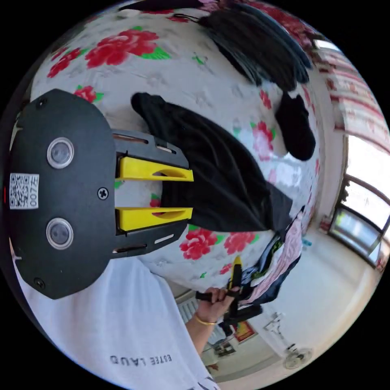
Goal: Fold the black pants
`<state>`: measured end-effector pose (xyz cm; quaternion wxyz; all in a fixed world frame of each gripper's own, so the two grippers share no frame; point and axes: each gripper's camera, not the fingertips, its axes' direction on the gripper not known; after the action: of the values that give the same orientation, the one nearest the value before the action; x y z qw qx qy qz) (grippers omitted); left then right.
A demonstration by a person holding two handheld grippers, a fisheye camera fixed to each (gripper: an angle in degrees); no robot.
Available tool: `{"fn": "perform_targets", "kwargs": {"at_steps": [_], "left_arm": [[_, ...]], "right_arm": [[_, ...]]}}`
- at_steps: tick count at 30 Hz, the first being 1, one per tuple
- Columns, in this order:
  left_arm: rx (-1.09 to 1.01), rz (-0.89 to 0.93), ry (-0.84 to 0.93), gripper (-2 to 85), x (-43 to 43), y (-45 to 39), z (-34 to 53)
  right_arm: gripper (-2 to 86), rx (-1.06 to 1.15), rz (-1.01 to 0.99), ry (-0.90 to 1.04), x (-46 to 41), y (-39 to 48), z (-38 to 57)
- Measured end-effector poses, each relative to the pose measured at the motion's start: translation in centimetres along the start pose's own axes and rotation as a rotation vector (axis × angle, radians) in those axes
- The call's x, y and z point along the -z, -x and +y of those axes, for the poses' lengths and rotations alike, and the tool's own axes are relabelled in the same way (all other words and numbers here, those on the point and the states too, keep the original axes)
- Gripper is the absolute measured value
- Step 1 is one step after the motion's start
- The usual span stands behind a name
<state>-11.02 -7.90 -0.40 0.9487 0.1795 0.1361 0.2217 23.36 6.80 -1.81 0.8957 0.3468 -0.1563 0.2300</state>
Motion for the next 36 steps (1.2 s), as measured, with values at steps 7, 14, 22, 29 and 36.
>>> {"fn": "perform_targets", "kwargs": {"at_steps": [7,14,22,29,36], "left_arm": [[-0.185,-0.054,0.164,1.2,-3.4,-2.8,-0.5],[0.192,-0.196,0.391,-0.9,5.8,9.9,12.4],[0.386,-0.328,0.239,-0.9,11.9,11.8,16.3],[0.372,-0.374,0.267,-0.9,12.3,9.5,16.9],[0.366,-0.414,0.248,-0.9,14.3,7.7,17.3]], "right_arm": [[7.8,-0.03,0.004,-0.062,0.3,-0.4,-1.5],[8.2,-0.188,0.057,-0.066,0.1,-5.0,0.4],[9.3,-0.056,0.205,-0.06,-2.8,-2.4,-1.8],[8.4,0.416,0.399,0.262,-12.8,4.7,-3.5],[1.0,0.423,0.465,0.295,-14.7,8.1,-5.0]]}}
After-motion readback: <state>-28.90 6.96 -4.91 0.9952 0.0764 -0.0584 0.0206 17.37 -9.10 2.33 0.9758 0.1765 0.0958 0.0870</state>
